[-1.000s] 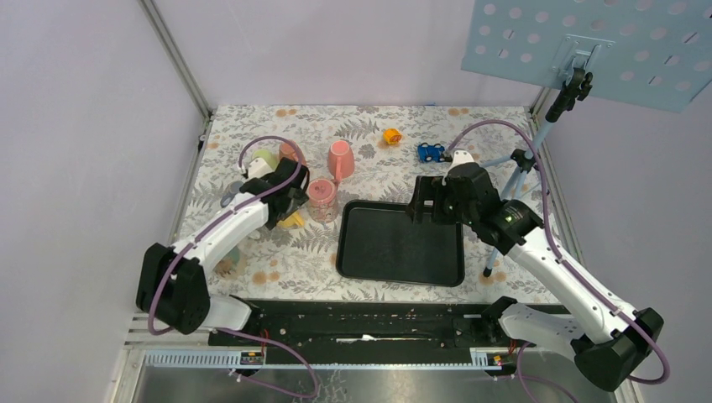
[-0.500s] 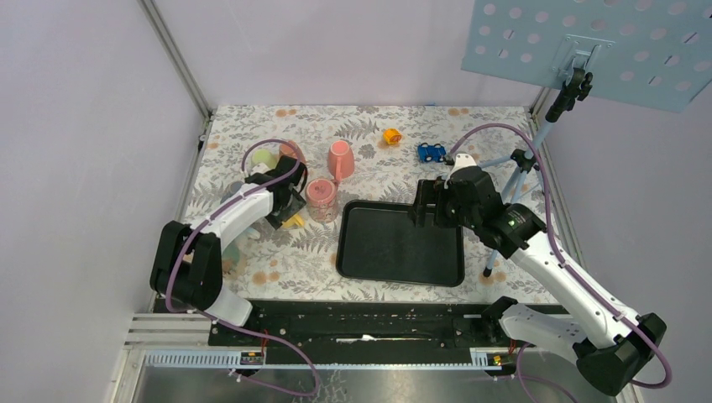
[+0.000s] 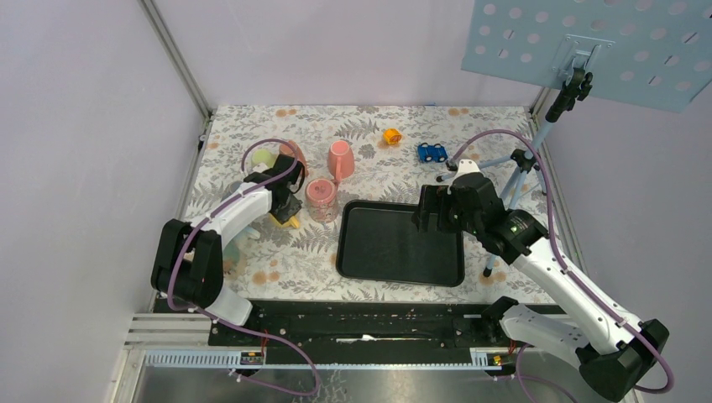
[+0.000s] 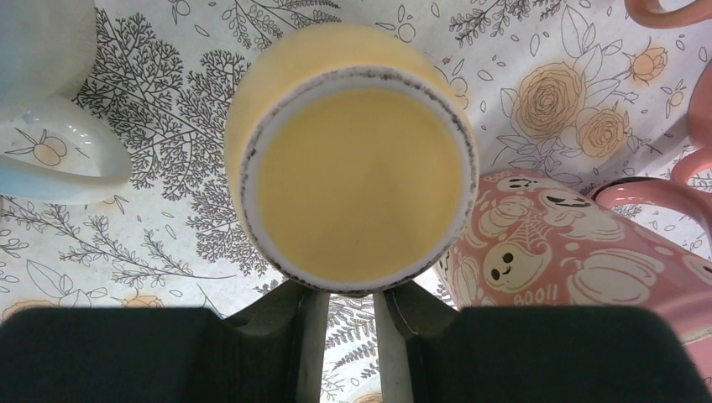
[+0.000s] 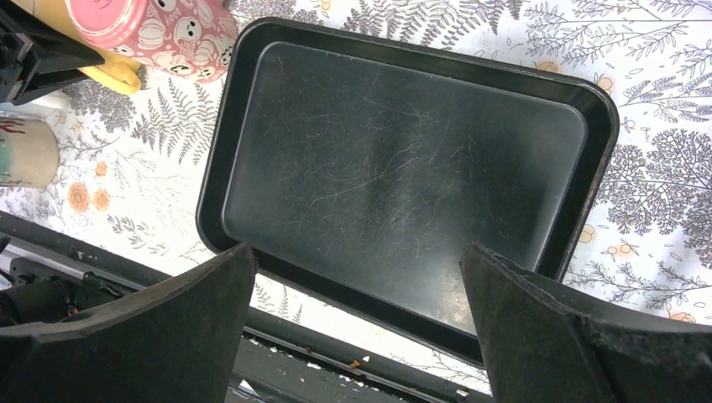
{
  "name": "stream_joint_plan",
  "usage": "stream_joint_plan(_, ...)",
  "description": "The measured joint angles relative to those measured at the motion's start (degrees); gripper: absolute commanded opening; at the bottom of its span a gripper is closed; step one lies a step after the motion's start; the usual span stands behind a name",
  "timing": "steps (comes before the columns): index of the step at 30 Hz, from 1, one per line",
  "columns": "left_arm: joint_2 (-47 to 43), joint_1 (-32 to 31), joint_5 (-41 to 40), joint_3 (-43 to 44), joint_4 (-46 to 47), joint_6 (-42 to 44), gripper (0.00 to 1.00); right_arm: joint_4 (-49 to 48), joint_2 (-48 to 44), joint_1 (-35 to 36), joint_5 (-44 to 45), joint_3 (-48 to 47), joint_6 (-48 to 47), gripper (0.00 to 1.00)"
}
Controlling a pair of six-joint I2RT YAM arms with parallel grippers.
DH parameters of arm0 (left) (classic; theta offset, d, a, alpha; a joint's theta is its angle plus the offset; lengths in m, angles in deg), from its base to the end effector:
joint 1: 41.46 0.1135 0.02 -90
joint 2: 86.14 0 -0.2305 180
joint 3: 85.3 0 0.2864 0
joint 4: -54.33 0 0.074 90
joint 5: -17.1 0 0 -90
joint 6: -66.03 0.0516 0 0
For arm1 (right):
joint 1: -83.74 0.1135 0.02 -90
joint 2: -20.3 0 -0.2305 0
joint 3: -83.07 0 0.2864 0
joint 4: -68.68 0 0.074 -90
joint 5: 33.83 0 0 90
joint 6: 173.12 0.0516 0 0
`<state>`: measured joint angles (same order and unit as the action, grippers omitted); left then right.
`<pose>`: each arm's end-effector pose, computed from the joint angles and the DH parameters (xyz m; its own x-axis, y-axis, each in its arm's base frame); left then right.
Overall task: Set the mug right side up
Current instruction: Turn over the cup at the center of the board.
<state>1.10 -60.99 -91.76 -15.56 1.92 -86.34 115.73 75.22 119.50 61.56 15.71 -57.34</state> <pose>0.3112 -0.0927 0.1423 -0.5980 -0.6774 -0.4283 -0.6860 0.7090 -0.1635 0.2222 0.1541 0.2926 -0.6408 0.0721 -0.7643 -0.2670 0.9125 0.3099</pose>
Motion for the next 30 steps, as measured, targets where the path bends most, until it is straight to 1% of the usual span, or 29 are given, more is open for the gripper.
stream_joint_plan(2,0.0,0.0,0.3,0.0,0.1,0.2,0.19,0.0,-0.2,0.0,0.0,0.4,0.0,0.99)
stream_joint_plan(5,0.0,0.0,0.5,0.0,0.2,0.7,0.01,0.0,-0.2,0.0,0.0,0.6,0.0,0.99)
stream_joint_plan(6,0.0,0.0,0.4,0.0,0.2,0.8,0.00,0.0,-0.2,0.0,0.0,0.6,0.0,0.99)
stream_joint_plan(12,-0.1,0.1,0.5,0.0,0.2,1.7,0.00,0.0,-0.5,0.0,0.0,0.9,0.2,0.99)
stream_joint_plan(17,-1.1,0.8,2.5,-0.2,0.4,4.6,0.00,-0.1,-0.5,0.0,-0.2,1.1,0.7,0.99)
stream_joint_plan(23,-5.6,1.7,6.5,-0.9,0.2,8.7,0.00,-1.3,-0.5,0.0,-1.0,1.2,1.7,0.99)
stream_joint_plan(30,-11.1,1.9,6.8,-0.7,-2.2,12.1,0.00,-3.3,-0.3,0.0,-3.4,1.7,3.0,0.99)
